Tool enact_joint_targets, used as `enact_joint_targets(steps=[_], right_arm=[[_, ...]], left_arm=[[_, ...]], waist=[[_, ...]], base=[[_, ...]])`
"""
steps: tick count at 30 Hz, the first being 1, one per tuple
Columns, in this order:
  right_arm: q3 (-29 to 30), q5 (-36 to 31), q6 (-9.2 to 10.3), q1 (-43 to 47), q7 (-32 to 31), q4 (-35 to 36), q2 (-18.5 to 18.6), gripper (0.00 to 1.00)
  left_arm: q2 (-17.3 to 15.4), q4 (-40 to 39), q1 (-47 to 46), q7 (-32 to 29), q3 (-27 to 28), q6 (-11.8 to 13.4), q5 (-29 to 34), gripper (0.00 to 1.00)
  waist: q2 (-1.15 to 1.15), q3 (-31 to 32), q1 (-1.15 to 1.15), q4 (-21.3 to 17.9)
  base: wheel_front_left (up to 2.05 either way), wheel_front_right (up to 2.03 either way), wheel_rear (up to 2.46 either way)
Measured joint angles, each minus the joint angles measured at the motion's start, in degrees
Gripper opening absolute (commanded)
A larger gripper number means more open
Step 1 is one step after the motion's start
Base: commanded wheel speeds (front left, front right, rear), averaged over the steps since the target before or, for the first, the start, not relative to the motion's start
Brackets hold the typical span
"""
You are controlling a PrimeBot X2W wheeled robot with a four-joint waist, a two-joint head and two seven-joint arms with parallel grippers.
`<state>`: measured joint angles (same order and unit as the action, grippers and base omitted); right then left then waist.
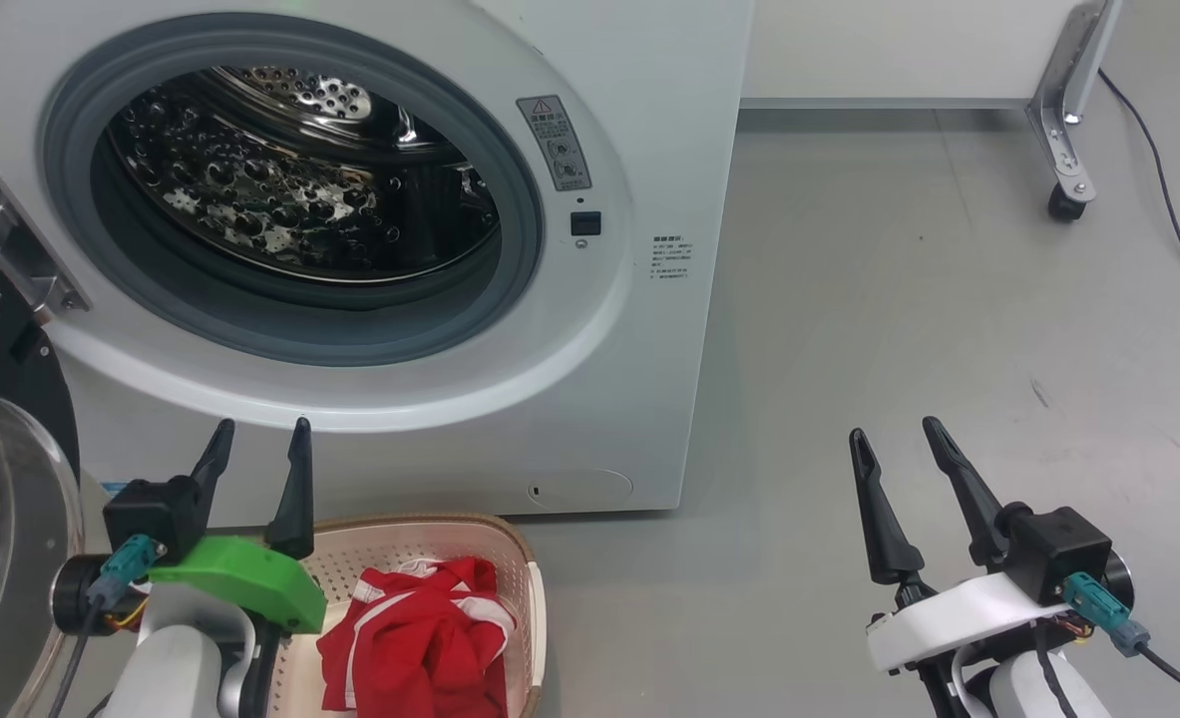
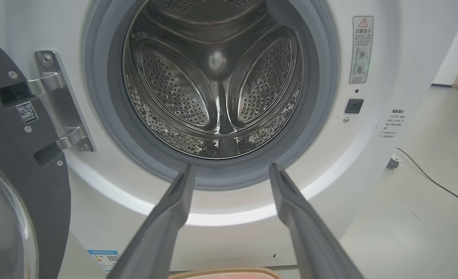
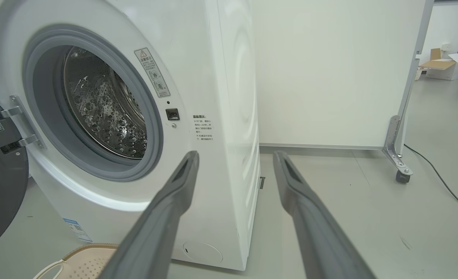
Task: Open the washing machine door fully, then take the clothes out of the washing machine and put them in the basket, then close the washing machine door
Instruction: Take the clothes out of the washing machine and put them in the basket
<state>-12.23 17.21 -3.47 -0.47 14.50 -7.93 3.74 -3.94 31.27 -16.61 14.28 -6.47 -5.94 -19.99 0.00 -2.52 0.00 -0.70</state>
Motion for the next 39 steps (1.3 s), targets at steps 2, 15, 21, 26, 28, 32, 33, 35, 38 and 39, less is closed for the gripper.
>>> enact_joint_targets(steps=[2, 15, 21, 26, 28, 32, 33, 35, 38, 39], right_arm=[[0.1, 0.0, -0.01, 0.0, 0.0, 0.3, 0.0, 1.0], [0.8, 0.2, -0.01, 1.2, 0.0, 1.2, 0.0, 1.0], [1.1, 0.2, 0.0, 1.3, 0.0, 1.8, 0.0, 1.0], [1.1, 0.2, 0.0, 1.3, 0.0, 2.0, 0.0, 1.0], [1.1, 0.2, -0.01, 1.4, 0.0, 2.1, 0.0, 1.0], [1.1, 0.2, 0.0, 1.7, 0.0, 2.2, -0.1, 1.0], [1.1, 0.2, -0.01, 1.7, 0.0, 2.3, -0.1, 1.0], [1.1, 0.2, -0.01, 1.7, 0.0, 2.3, -0.1, 1.0], [1.1, 0.2, -0.01, 1.7, 0.0, 2.3, -0.1, 1.0], [1.1, 0.2, -0.01, 1.7, 0.0, 2.4, -0.1, 1.0]], left_arm=[[0.0, -1.5, 1.4, 0.0, 0.0, 0.0, 0.0, 1.0], [0.5, -9.6, 8.9, 0.0, 0.0, -0.4, 1.0, 1.0], [0.5, -12.5, 10.5, 0.0, 0.6, -0.4, 1.5, 1.0], [0.6, -14.3, 11.6, 0.0, 0.7, -0.4, 1.9, 1.0], [0.6, -15.1, 12.0, 0.0, 0.7, -0.4, 1.9, 1.0], [0.7, -16.1, 12.8, 0.0, 0.8, -0.4, 2.0, 1.0], [0.7, -16.4, 13.1, 0.0, 0.8, -0.4, 2.0, 1.0], [0.7, -16.7, 13.5, 0.0, 0.8, -0.4, 2.0, 1.0], [0.7, -17.1, 13.8, 0.0, 0.8, -0.4, 2.1, 1.0], [0.8, -17.3, 13.8, 0.0, 0.8, -0.4, 2.1, 1.0]], waist=[[0.0, 0.4, 0.0, 0.2], [0.0, 0.8, 0.0, -0.1], [0.0, 1.0, 0.0, -0.5], [0.0, 0.8, 0.0, -0.8], [0.0, 0.7, 0.0, -0.8], [0.0, 0.6, 0.0, -0.9], [0.0, 0.5, 0.0, -0.9], [0.0, 0.4, 0.0, -1.0], [0.0, 0.3, 0.0, -1.0], [0.0, 0.3, 0.0, -1.0]], base=[[0.0, 0.0, 0.0], [0.0, 0.0, 0.0], [0.0, 0.0, 0.0], [0.0, 0.0, 0.0], [0.0, 0.0, 0.0], [0.0, 0.0, 0.0], [0.0, 0.0, 0.0], [0.0, 0.0, 0.0], [0.0, 0.0, 0.0], [0.0, 0.0, 0.0]])
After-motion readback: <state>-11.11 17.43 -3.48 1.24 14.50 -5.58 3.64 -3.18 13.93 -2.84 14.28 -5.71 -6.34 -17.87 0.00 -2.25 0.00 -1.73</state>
